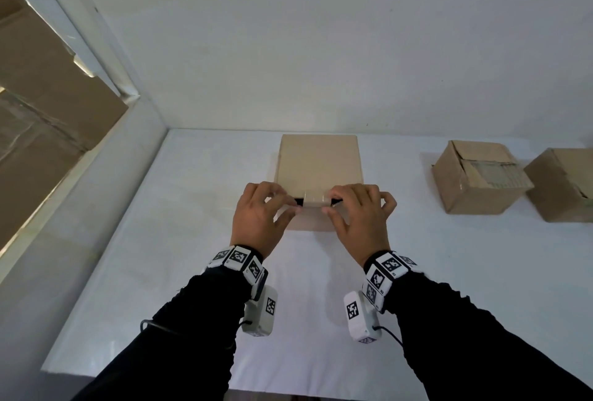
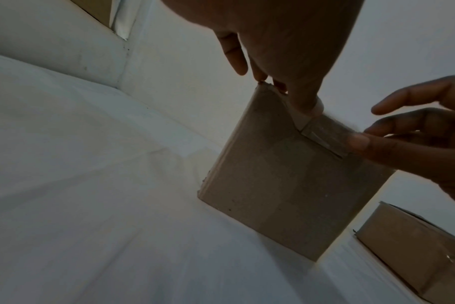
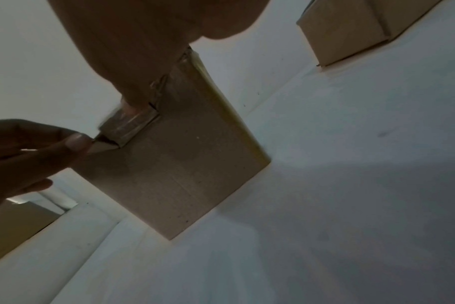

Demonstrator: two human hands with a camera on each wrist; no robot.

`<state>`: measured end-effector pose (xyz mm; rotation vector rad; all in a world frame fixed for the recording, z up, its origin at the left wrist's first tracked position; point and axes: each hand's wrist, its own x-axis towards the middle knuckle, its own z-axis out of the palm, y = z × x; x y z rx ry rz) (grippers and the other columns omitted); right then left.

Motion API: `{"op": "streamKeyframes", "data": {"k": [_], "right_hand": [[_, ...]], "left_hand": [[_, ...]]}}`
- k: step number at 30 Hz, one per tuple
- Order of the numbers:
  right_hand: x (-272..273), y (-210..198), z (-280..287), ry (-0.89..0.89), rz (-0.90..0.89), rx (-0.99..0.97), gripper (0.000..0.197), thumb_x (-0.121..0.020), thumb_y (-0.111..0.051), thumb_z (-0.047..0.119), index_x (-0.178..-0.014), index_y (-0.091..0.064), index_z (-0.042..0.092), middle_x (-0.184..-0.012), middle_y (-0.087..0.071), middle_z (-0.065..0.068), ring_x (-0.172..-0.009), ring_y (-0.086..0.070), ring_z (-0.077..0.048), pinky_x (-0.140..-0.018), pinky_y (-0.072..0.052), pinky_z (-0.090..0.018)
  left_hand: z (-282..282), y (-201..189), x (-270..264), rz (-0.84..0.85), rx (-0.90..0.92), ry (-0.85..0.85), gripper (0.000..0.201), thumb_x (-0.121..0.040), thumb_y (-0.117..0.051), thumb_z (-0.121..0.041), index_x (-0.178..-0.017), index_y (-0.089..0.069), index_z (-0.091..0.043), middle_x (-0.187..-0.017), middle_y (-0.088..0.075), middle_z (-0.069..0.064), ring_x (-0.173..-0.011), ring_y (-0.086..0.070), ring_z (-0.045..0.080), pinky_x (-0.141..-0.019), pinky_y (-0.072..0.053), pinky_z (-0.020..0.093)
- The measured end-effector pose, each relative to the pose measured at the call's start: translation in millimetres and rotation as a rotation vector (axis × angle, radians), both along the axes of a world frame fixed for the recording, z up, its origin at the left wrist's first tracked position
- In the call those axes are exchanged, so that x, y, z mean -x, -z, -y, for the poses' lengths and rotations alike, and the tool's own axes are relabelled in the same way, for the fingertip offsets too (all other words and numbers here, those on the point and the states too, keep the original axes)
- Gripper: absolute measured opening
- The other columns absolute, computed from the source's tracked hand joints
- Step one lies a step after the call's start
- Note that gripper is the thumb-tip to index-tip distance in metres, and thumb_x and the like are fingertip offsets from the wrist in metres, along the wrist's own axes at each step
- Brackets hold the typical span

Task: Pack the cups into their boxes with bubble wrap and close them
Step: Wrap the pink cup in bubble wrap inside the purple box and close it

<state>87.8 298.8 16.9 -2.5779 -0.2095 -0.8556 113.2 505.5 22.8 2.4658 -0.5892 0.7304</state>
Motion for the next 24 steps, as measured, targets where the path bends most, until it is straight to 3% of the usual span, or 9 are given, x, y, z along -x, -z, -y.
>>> {"op": "streamKeyframes", "data": {"k": [4,8,14,24], "right_hand": [[-3,0,4,-0.035,0.059,0.034,0.004,-0.088,-0.069,0.033,-0.092,-0.068,0.034,-0.087,-0.064,0.018,-0.096,-0.053,-0.013,-0.092,-0.019,-0.036],[-2,1,6,-0.053,0.07,0.029,0.006,-0.088,-0.069,0.037,-0.093,-0.072,0.034,-0.087,-0.066,0.019,-0.096,-0.055,-0.012,-0.092,-0.021,-0.038],[6,9,9,-0.1,0.065,0.056,0.005,-0.089,-0.067,0.035,-0.085,-0.07,0.035,-0.086,-0.067,0.021,-0.092,-0.057,-0.011,-0.091,-0.022,-0.04],[4,9,9,-0.064,0.116,0.101,0.006,-0.091,-0.066,0.033,-0.089,-0.071,0.033,-0.086,-0.067,0.02,-0.092,-0.056,-0.012,-0.089,-0.023,-0.04]], "left_hand": [[0,-1,-2,-0.006,-0.016,0.0,0.013,-0.086,-0.069,-0.036,-0.09,-0.072,-0.024,-0.093,-0.061,-0.005,-0.085,-0.049,0.02,-0.076,-0.045,0.031],[0,0,-3,-0.033,-0.028,-0.008,0.016,-0.085,-0.069,-0.039,-0.098,-0.071,-0.029,-0.094,-0.059,-0.006,-0.087,-0.049,0.022,-0.076,-0.046,0.035],[2,1,-2,-0.049,-0.014,-0.025,0.025,-0.081,-0.071,-0.046,-0.098,-0.071,-0.027,-0.095,-0.058,-0.005,-0.088,-0.048,0.022,-0.077,-0.046,0.033],[3,0,-4,-0.067,-0.04,-0.022,0.037,-0.076,-0.073,-0.054,-0.098,-0.07,-0.025,-0.095,-0.056,-0.003,-0.089,-0.047,0.022,-0.077,-0.046,0.033]]}}
